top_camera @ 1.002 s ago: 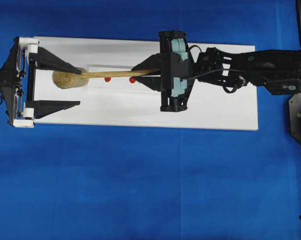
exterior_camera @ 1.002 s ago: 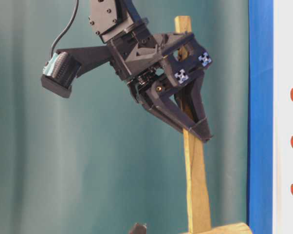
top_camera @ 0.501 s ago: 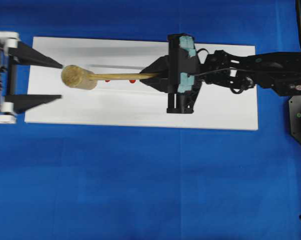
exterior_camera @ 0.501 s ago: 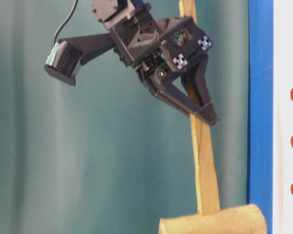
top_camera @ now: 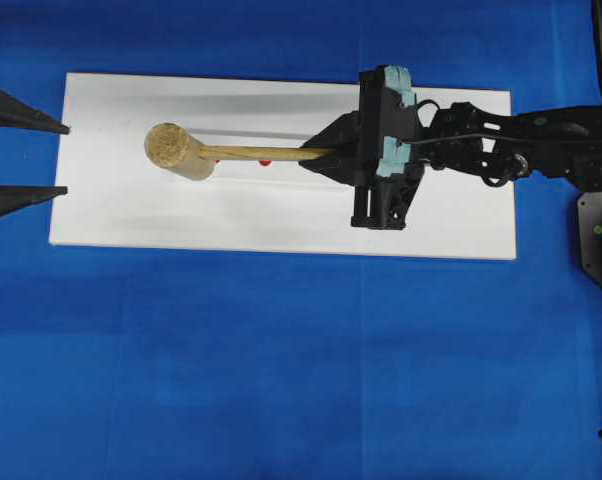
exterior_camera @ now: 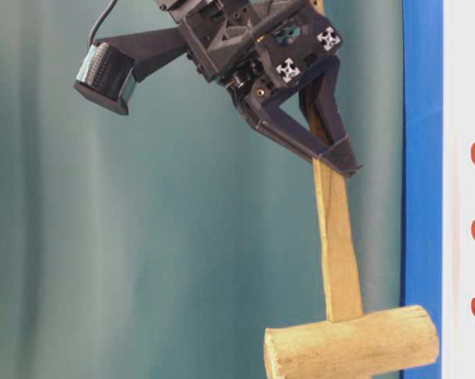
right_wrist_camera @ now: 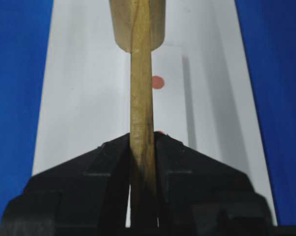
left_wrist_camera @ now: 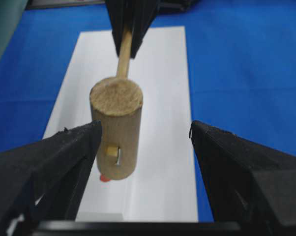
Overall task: Hit the mark with a hammer.
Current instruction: 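Open the left gripper and pull it back to the left edge, then swing the mallet head down onto the red dots with the right gripper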
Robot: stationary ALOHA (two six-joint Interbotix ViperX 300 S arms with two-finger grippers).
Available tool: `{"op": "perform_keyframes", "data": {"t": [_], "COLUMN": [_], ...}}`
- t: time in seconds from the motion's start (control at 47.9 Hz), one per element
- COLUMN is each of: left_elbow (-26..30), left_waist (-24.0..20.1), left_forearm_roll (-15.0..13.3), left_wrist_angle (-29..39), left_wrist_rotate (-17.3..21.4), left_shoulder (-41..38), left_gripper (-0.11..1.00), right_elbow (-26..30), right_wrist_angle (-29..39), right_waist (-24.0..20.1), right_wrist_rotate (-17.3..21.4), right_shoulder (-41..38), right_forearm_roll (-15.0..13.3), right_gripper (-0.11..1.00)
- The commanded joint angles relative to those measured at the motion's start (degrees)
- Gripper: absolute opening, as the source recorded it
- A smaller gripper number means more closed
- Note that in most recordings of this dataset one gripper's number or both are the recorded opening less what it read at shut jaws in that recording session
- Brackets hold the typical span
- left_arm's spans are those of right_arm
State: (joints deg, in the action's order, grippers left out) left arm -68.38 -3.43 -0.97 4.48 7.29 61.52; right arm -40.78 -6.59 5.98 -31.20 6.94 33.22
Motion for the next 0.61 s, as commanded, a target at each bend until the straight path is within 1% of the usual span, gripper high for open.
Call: {"op": "perform_keyframes", "data": {"t": [0.0, 0.25, 0.48, 0.584], "left_elbow": [0.62, 0.62, 0.53, 0.44], "left_waist": [-0.35, -0.26, -0.35, -0.35], "left_forearm_roll": [0.0, -0.09, 0.0, 0.0], "left_wrist_angle": [-0.09, -0.26, -0.18, -0.18], "left_wrist_rotate": [0.09, 0.09, 0.09, 0.0], "left_shoulder": [-0.18, -0.18, -0.18, -0.18], "left_gripper": [0.7, 0.7, 0.69, 0.69], "right_elbow": [0.79, 0.79, 0.97, 0.97], "right_wrist_angle": [-0.26, -0.53, -0.62, -0.88], "right_waist": [-0.09, 0.09, 2.37, 2.64], "right_wrist_rotate": [0.09, 0.0, 0.0, 0.0], "right_shoulder": [1.85, 1.85, 1.85, 1.85], "right_forearm_roll": [0.18, 0.26, 0.18, 0.26], "right_gripper": [0.03, 0.03, 0.03, 0.03]}}
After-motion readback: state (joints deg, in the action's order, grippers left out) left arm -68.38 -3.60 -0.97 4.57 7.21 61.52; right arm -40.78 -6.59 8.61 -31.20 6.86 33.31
